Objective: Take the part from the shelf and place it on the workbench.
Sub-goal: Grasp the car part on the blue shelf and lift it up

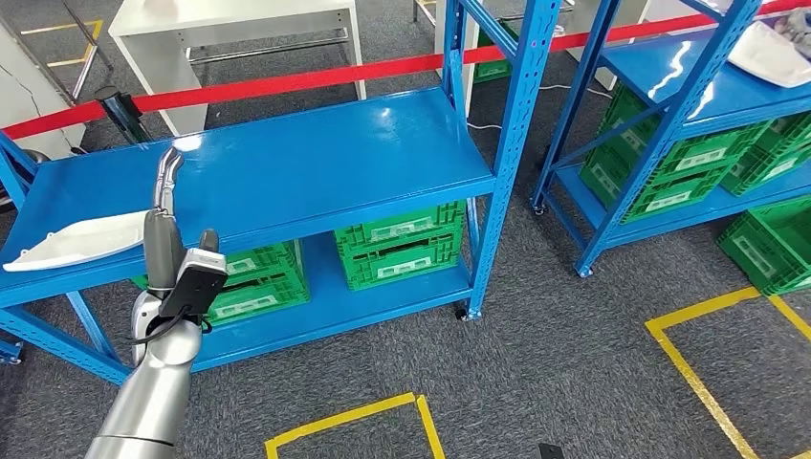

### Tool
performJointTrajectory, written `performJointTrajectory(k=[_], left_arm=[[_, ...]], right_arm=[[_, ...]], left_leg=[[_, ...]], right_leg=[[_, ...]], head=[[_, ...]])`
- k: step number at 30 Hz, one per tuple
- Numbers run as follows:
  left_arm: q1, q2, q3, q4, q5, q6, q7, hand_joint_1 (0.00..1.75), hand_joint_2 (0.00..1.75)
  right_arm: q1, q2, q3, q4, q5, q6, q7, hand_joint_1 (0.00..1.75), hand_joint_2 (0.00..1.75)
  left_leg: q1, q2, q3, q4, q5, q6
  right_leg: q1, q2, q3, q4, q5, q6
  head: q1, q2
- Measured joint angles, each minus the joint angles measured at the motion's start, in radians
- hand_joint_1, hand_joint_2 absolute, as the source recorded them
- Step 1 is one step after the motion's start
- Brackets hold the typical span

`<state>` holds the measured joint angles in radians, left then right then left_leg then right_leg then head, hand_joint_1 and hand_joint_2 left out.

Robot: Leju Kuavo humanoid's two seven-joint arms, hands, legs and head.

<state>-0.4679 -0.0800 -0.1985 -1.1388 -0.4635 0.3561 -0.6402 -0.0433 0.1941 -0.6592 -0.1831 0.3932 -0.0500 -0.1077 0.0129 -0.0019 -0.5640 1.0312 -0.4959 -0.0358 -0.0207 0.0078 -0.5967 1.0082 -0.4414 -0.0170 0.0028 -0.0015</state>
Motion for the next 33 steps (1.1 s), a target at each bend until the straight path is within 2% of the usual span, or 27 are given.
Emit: performJointTrajectory(k=[1,3,5,6,7,9,10,11,12,13,15,16,17,19,21,22,23,24,25,26,27,29,30,31,33], left_arm=[[-0.002,-0.002,0.0,0.002,0.0,-0.001,0.005,0.0,0.0],[-0.004,-0.007,0.0,0.005,0.0,-0.004,0.011,0.0,0.0],[-0.006,-0.012,0.0,0.004,0.0,-0.006,0.012,0.0,0.0],[-0.007,-0.015,0.001,0.003,0.0,-0.007,0.013,0.0,0.0],[-0.008,-0.018,0.001,0.003,0.0,-0.008,0.014,0.0,0.0],[-0.006,-0.021,0.001,0.004,0.0,-0.008,0.018,0.0,0.0],[-0.005,-0.022,0.001,0.005,0.0,-0.008,0.019,0.0,0.0],[-0.003,-0.023,0.001,0.006,0.0,-0.008,0.02,0.0,0.0],[-0.003,-0.023,0.001,0.007,-0.001,-0.008,0.021,0.0,0.0],[-0.003,-0.024,0.001,0.007,-0.002,-0.007,0.022,0.0,0.0],[-0.005,-0.028,0.001,0.008,-0.005,-0.005,0.025,0.0,0.0],[-0.006,-0.03,0.001,0.009,-0.007,-0.003,0.027,0.0,0.0],[-0.007,-0.032,0.001,0.01,-0.009,-0.002,0.028,0.0,0.0],[-0.007,-0.033,0.001,0.011,-0.01,0.0,0.03,0.0,0.0],[-0.01,-0.033,0.002,0.012,-0.01,0.001,0.027,0.0,0.0],[-0.012,-0.034,0.003,0.013,-0.01,0.001,0.024,0.0,0.0],[-0.013,-0.035,0.003,0.015,-0.011,0.0,0.018,0.0,0.0],[-0.014,-0.036,0.003,0.019,-0.012,0.0,0.013,0.0,0.0],[-0.015,-0.037,0.003,0.024,-0.014,0.0,0.007,0.0,0.0],[-0.015,-0.037,0.003,0.029,-0.017,0.0,0.004,0.0,0.0],[-0.017,-0.038,0.003,0.034,-0.022,0.0,0.003,0.0,0.0],[-0.026,-0.039,0.002,0.042,-0.033,0.0,0.008,0.0,0.0],[-0.032,-0.04,0.001,0.045,-0.037,0.0,0.01,0.0,0.0],[-0.037,-0.041,0.001,0.048,-0.039,0.0,0.012,0.0,0.0],[-0.042,-0.045,0.0,0.054,-0.041,0.0,0.013,0.0,0.0]], right_arm=[[-0.002,0.0,0.0,0.0,0.003,-0.004,0.0,0.0,0.0],[-0.005,0.0,0.0,0.0,0.008,-0.01,-0.001,0.0,0.0],[-0.007,0.0,0.0,0.0,0.014,-0.013,-0.002,0.0,0.0],[-0.008,-0.001,0.0,0.0,0.017,-0.014,-0.003,0.0,0.0],[-0.009,-0.001,0.0,0.0,0.019,-0.014,-0.004,0.0,0.0],[-0.009,-0.001,0.001,0.0,0.024,-0.015,-0.005,0.0,0.0],[-0.009,-0.001,0.001,0.0,0.025,-0.015,-0.005,0.0,0.0],[-0.008,-0.001,0.001,0.0,0.026,-0.015,-0.005,0.0,0.0],[-0.008,-0.001,0.001,0.0,0.028,-0.014,-0.005,0.0,0.0],[-0.008,-0.001,0.001,0.0,0.029,-0.014,-0.004,0.0,0.0],[-0.009,-0.003,0.001,0.0,0.032,-0.013,-0.005,0.0,0.0],[-0.01,-0.004,0.001,0.0,0.033,-0.012,-0.005,0.0,0.0],[-0.01,-0.005,0.001,0.0,0.035,-0.011,-0.005,0.0,0.0],[-0.012,-0.005,0.002,0.0,0.037,-0.01,-0.004,0.0,0.0],[-0.012,-0.004,0.002,0.0,0.038,-0.009,0.0,0.0,0.0],[-0.012,-0.004,0.002,0.0,0.038,-0.008,0.002,0.0,0.0],[-0.012,-0.004,0.002,0.0,0.038,-0.006,0.002,0.0,0.0],[-0.012,-0.004,0.002,0.0,0.038,-0.004,-0.001,0.0,0.0],[-0.012,-0.004,0.002,0.0,0.038,-0.002,-0.006,0.0,0.0],[-0.012,-0.004,0.002,0.0,0.037,-0.001,-0.014,0.0,0.0],[-0.012,-0.004,0.002,0.0,0.036,0.0,-0.022,0.0,0.0],[-0.013,-0.004,0.002,0.0,0.035,0.001,-0.032,0.0,0.0],[-0.014,-0.004,0.002,0.0,0.035,0.001,-0.035,0.0,0.0],[-0.014,-0.004,0.002,0.0,0.035,0.002,-0.036,0.0,0.0],[-0.014,-0.003,0.002,0.0,0.034,0.003,-0.038,0.0,0.0]], left_leg=[[-0.003,0.001,0.004,-0.026,0.018,0.005],[-0.007,0.0,0.004,-0.032,0.018,0.017],[-0.004,-0.006,0.011,-0.036,0.026,0.03],[-0.002,-0.009,0.014,-0.039,0.028,0.036],[-0.002,-0.012,0.017,-0.04,0.029,0.042],[-0.005,-0.02,0.016,-0.037,0.026,0.049],[-0.008,-0.026,0.015,-0.034,0.023,0.051],[-0.009,-0.033,0.015,-0.03,0.021,0.052],[-0.011,-0.042,0.014,-0.026,0.018,0.052],[-0.012,-0.053,0.015,-0.022,0.015,0.05],[-0.013,-0.072,0.012,-0.011,0.007,0.043],[-0.013,-0.08,0.008,-0.008,0.004,0.039],[-0.013,-0.088,0.005,-0.007,0.002,0.033],[-0.011,-0.101,0.001,-0.011,0.002,0.022],[-0.013,-0.076,-0.013,0.017,-0.015,0.011],[-0.013,-0.053,-0.033,0.059,-0.037,0.005],[-0.012,-0.03,-0.064,0.119,-0.066,0.0],[-0.009,-0.017,-0.101,0.186,-0.093,-0.004],[-0.006,-0.011,-0.13,0.238,-0.108,-0.008],[-0.003,-0.007,-0.145,0.259,-0.104,-0.01],[-0.001,-0.005,-0.14,0.242,-0.081,-0.012],[0.002,0.003,-0.082,0.115,-0.008,-0.011],[0.0,0.006,-0.051,0.052,0.017,-0.008],[-0.002,0.009,-0.029,0.008,0.031,-0.003],[-0.004,0.008,-0.018,-0.014,0.035,0.004]], right_leg=[[0.0,0.0,0.002,0.0,-0.003,0.007],[0.002,-0.001,0.003,-0.002,-0.005,0.021],[0.001,-0.004,-0.001,0.011,-0.017,0.033],[0.001,-0.005,-0.014,0.041,-0.035,0.036],[0.001,-0.005,-0.04,0.094,-0.061,0.037],[0.003,-0.005,-0.113,0.235,-0.118,0.038],[0.004,-0.005,-0.141,0.285,-0.13,0.037],[0.004,-0.005,-0.151,0.299,-0.123,0.036],[0.004,-0.003,-0.141,0.271,-0.097,0.032],[0.005,0.005,-0.113,0.211,-0.062,0.028],[0.005,0.039,-0.049,0.082,-0.016,0.019],[0.006,0.05,-0.03,0.045,-0.01,0.017],[0.007,0.053,-0.022,0.031,-0.015,0.015],[0.005,0.033,-0.016,0.025,-0.015,0.008],[0.001,0.014,-0.007,0.016,-0.014,-0.003],[-0.001,0.005,-0.003,0.012,-0.015,-0.008],[-0.001,-0.002,-0.001,0.011,-0.017,-0.012],[-0.001,-0.01,0.0,0.012,-0.019,-0.014],[-0.001,-0.016,0.001,0.012,-0.02,-0.014],[-0.001,-0.021,0.002,0.012,-0.022,-0.014],[-0.002,-0.024,0.004,0.013,-0.024,-0.012],[-0.004,-0.027,0.01,0.015,-0.029,-0.005],[-0.004,-0.028,0.013,0.017,-0.032,0.001],[-0.002,-0.028,0.014,0.018,-0.034,0.006],[0.003,-0.028,0.013,0.021,-0.036,0.005]], head=[[-0.001,0.0],[-0.002,0.0],[-0.002,0.0],[-0.001,0.0],[0.0,0.0],[0.001,0.0],[0.001,0.0],[0.001,0.0],[0.001,0.0],[0.001,0.0],[0.0,0.0],[0.0,0.0],[0.0,0.0],[0.0,0.0],[-0.004,0.0],[-0.006,0.0],[-0.009,0.0],[-0.011,0.0],[-0.011,0.0],[-0.011,0.0],[-0.011,0.0],[-0.011,0.0],[-0.011,0.0],[-0.011,0.0],[-0.01,0.0]])
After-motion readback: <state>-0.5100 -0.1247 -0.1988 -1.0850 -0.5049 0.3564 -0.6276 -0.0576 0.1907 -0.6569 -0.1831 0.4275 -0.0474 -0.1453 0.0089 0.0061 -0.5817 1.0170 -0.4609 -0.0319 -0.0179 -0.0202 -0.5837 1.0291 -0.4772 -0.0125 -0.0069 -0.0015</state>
